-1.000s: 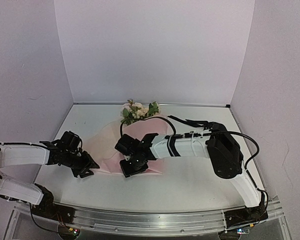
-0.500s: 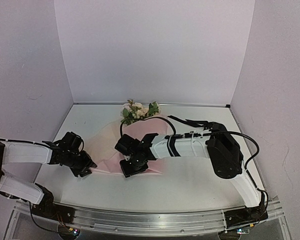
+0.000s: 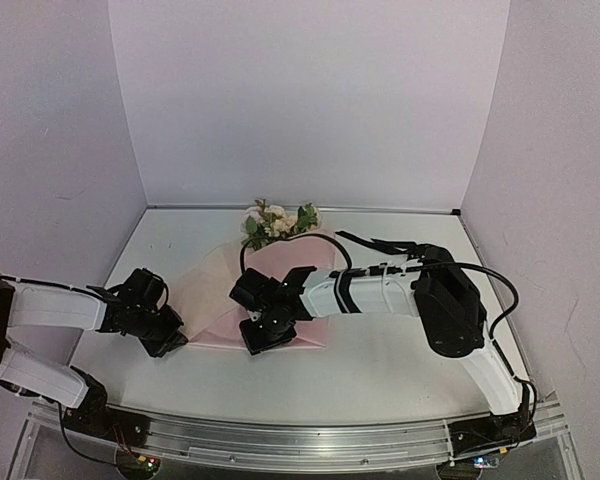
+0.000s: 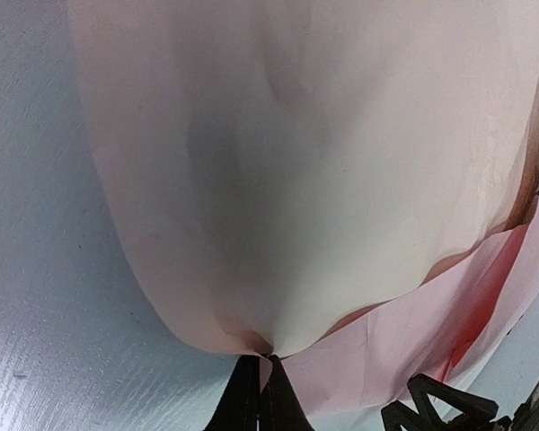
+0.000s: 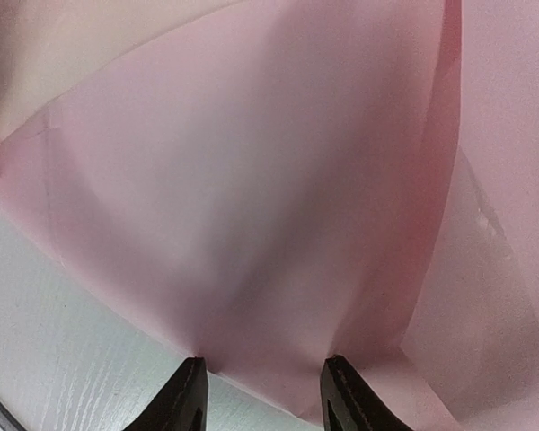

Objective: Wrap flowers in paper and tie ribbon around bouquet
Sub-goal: Pick up the two-thirds-folded wrapping paper from the center of the board.

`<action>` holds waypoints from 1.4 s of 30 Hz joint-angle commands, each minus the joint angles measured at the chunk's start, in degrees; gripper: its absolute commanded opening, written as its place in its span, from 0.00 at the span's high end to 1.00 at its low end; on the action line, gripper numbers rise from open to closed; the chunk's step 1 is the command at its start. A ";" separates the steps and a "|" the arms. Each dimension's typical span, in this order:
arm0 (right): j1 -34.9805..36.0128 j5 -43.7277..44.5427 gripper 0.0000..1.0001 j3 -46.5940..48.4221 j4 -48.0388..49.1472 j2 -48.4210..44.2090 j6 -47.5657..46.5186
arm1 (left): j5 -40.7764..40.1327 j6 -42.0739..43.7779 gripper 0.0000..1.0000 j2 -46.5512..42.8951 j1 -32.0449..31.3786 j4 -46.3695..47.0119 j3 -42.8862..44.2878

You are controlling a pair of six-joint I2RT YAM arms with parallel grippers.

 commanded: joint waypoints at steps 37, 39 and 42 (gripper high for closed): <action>0.02 -7.94 0.88 6.61 -2.46 0.22 7.18 | -7.45 10.28 1.00 -6.01 -2.84 -4.28 3.97; -0.28 -8.03 0.89 7.53 -2.01 1.48 8.22 | -7.45 10.25 1.00 -6.34 -2.84 -4.40 3.79; -0.90 -8.28 0.89 8.84 -1.31 3.48 9.42 | -7.44 10.24 1.00 -6.78 -2.84 -4.46 3.62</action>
